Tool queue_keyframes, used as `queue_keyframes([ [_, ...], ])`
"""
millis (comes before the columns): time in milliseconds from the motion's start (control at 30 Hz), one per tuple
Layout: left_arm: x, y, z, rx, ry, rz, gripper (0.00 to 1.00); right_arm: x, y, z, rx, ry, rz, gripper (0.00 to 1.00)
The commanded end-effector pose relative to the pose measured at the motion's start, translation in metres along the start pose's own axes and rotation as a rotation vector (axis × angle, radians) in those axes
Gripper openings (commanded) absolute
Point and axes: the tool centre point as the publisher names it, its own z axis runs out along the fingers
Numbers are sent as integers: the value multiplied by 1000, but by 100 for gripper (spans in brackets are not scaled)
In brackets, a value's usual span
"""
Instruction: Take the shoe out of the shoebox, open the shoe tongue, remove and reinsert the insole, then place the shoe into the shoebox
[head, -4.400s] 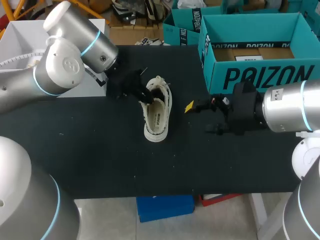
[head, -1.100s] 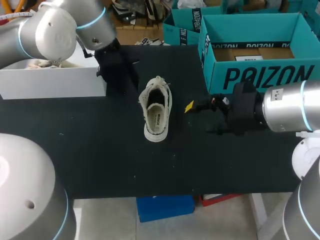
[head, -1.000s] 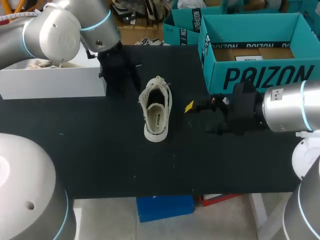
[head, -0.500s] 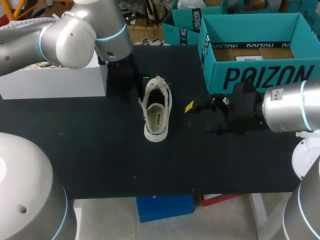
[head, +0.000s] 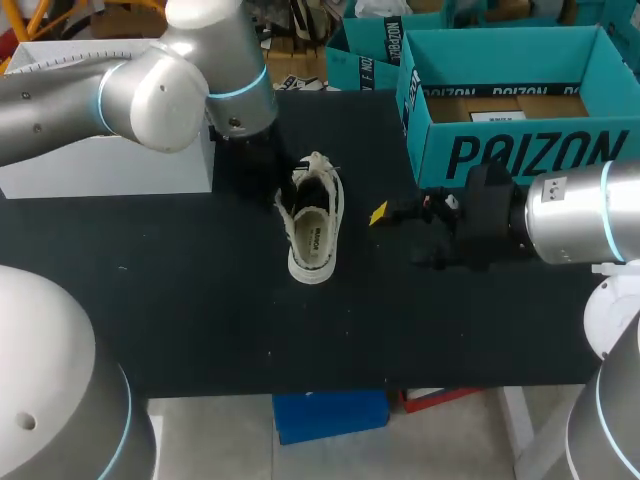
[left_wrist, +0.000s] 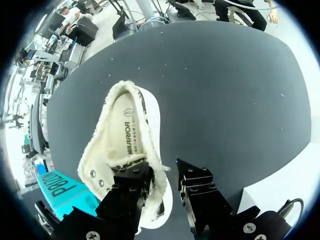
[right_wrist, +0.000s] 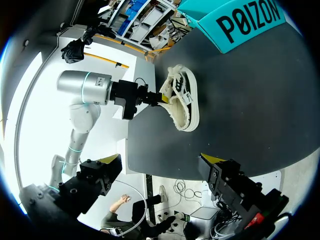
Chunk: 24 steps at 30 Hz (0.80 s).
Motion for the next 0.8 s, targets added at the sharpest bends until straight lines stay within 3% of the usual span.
queue_keyframes([
  [33,-3,0,13,-4,5,1,30,1,0,0,0,0,0,100],
  [167,-4,0,23,-2,13,5,34,1,0,0,0,0,0,100],
  [500,-1,5,39,2,25,-4,30,1,0,0,0,0,0,100],
  [567,0,6,41,1,26,-6,24,1,0,0,0,0,0,100],
  [633,1,6,42,-9,27,-9,0,1,0,0,0,0,0,100],
  [800,2,9,38,-35,30,-8,0,1,0,0,0,0,0,100],
])
